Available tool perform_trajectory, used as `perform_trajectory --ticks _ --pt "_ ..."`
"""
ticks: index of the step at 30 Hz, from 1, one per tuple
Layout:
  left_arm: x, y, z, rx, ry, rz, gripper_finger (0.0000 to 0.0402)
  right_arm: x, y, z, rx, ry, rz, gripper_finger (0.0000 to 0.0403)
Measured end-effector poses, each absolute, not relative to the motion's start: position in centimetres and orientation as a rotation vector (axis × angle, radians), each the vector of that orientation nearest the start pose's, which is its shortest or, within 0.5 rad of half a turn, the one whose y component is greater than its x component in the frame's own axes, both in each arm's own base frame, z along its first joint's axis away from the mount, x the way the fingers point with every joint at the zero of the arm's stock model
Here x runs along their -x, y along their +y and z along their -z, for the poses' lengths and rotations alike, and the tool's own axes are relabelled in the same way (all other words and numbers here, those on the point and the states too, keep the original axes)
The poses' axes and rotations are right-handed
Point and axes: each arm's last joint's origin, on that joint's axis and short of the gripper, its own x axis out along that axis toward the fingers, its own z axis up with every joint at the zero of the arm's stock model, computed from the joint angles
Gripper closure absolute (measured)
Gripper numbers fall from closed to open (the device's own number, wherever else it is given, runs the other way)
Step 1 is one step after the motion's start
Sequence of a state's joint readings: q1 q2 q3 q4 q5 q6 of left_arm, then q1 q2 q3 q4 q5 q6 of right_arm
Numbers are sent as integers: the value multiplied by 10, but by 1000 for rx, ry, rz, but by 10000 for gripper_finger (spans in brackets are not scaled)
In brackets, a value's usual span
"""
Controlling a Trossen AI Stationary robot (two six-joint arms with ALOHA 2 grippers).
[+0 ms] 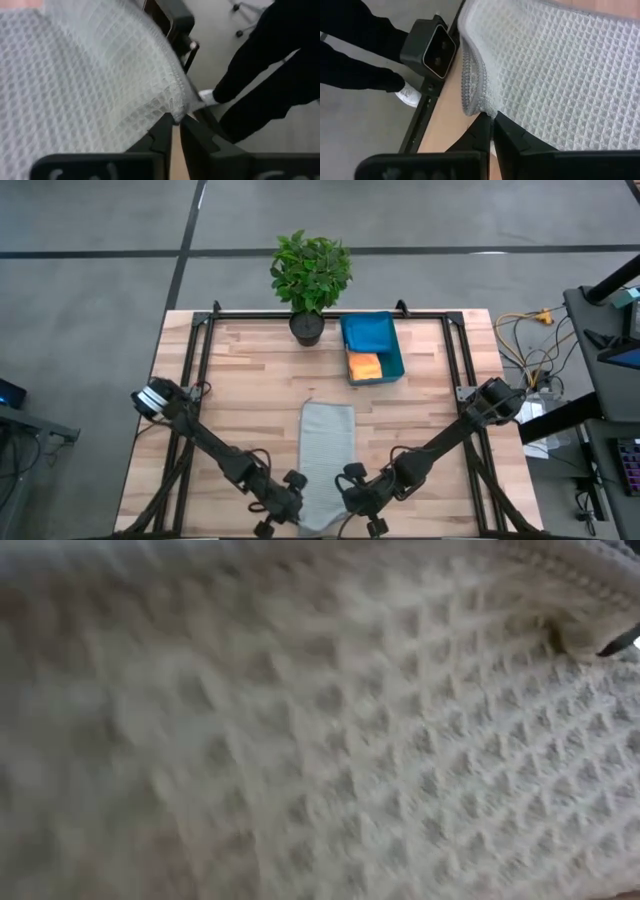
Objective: Fold microfiber towels
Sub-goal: Fold the gray microfiber towel
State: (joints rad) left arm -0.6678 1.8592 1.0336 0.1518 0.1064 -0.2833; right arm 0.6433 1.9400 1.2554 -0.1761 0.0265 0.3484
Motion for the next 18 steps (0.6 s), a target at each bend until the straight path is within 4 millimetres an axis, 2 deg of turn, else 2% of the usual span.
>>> perform_trajectory --ticks 12,18 --pt "-303 -246 -148 210 746 634 225 -324 242 -165 -107 930 -384 394" --pt "-302 -250 -147 238 742 639 189 -327 241 -165 -204 923 -347 394"
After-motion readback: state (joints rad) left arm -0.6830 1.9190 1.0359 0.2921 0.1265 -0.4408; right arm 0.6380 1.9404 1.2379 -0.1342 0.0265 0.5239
